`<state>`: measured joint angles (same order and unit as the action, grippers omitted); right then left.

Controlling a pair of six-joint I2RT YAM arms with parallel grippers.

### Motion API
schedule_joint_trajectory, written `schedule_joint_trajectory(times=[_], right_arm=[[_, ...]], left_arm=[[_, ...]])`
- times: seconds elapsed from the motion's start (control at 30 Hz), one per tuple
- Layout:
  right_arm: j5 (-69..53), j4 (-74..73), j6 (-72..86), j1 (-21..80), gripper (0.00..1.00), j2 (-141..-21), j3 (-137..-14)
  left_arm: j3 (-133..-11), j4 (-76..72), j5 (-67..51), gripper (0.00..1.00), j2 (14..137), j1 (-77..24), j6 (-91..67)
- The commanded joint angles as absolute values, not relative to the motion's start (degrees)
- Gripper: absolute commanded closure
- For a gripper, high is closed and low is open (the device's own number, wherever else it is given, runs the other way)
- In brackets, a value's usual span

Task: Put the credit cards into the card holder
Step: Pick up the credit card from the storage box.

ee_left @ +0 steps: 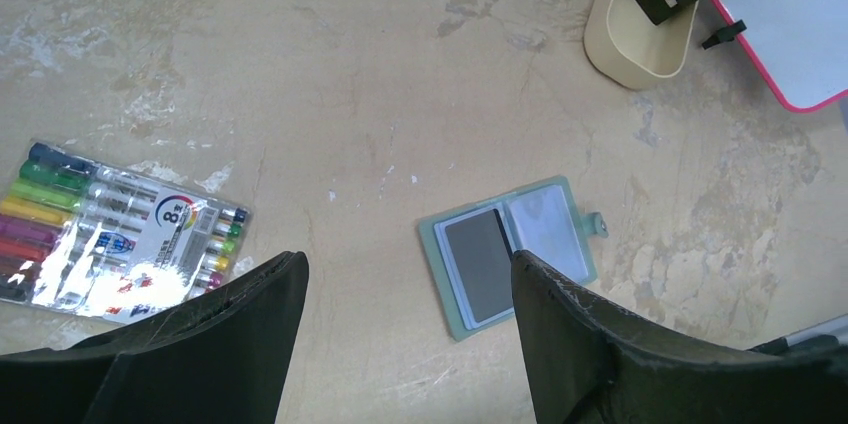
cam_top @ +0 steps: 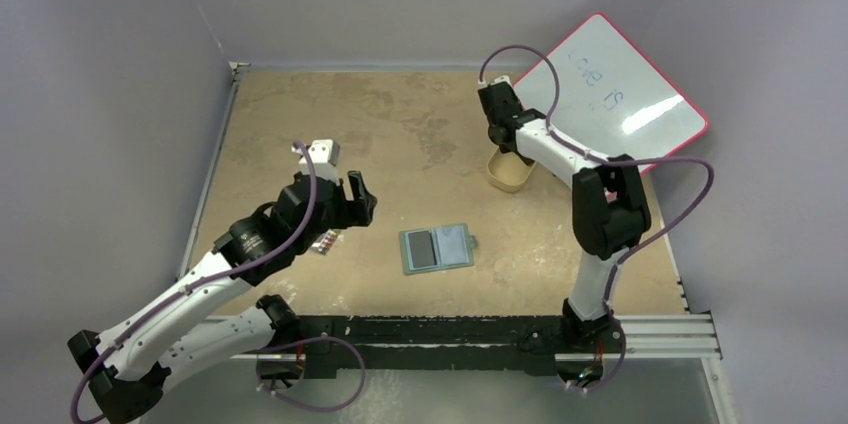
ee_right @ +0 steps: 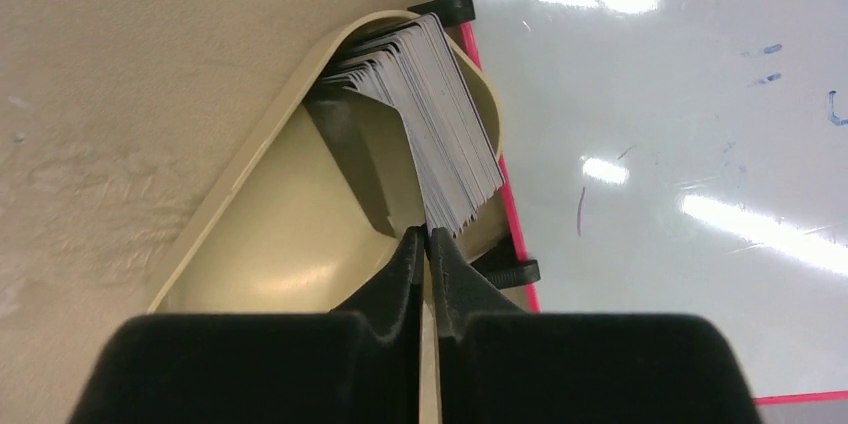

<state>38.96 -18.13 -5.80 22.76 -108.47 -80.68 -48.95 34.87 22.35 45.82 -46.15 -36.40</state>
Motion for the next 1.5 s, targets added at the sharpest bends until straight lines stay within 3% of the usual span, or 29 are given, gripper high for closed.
schedule_joint_trajectory(times=[0.0, 0.33, 0.53, 0.6, 0.77, 1.1, 1.37, 1.47], right_arm=[[33.46, -21.57, -2.08, 22.49, 1.00, -99.91, -81.17], [3.51, -18.27, 6.51, 23.80, 1.00, -84.99, -71.17], [-28.54, 4.58, 22.83, 23.88, 1.00, -73.81, -55.57], [-33.79, 15.67, 33.46, 24.45, 1.00, -71.05, -48.71], [-37.93, 33.17, 45.92, 27.08, 1.00, -67.48, -38.61], [-42.12, 59.70, 64.43, 28.58, 1.00, -65.84, -28.67], [-44.15, 67.76, 69.67, 29.45, 1.00, -69.99, -26.98], [-44.28, 68.04, 69.42, 29.92, 1.00, -71.58, -26.70]], left_arm=[[-48.47, 31.95, 21.91, 0.27, 44.84, -46.05, -38.32], [-42.74, 22.45, 14.76, 0.29, 44.61, -46.02, -52.10], [-40.10, 14.37, 9.77, 0.33, 45.94, -46.05, -58.56], [-39.40, 11.33, 8.45, 0.33, 46.09, -46.01, -60.40], [-34.66, 0.02, 6.54, 0.36, 43.69, -46.03, -65.63], [-36.26, -5.26, 2.25, 0.41, 47.20, -46.01, -63.66], [-36.26, -10.51, -1.79, 0.56, 48.46, -46.05, -62.77], [-36.21, -11.13, -1.78, 0.71, 48.67, -46.05, -62.45]])
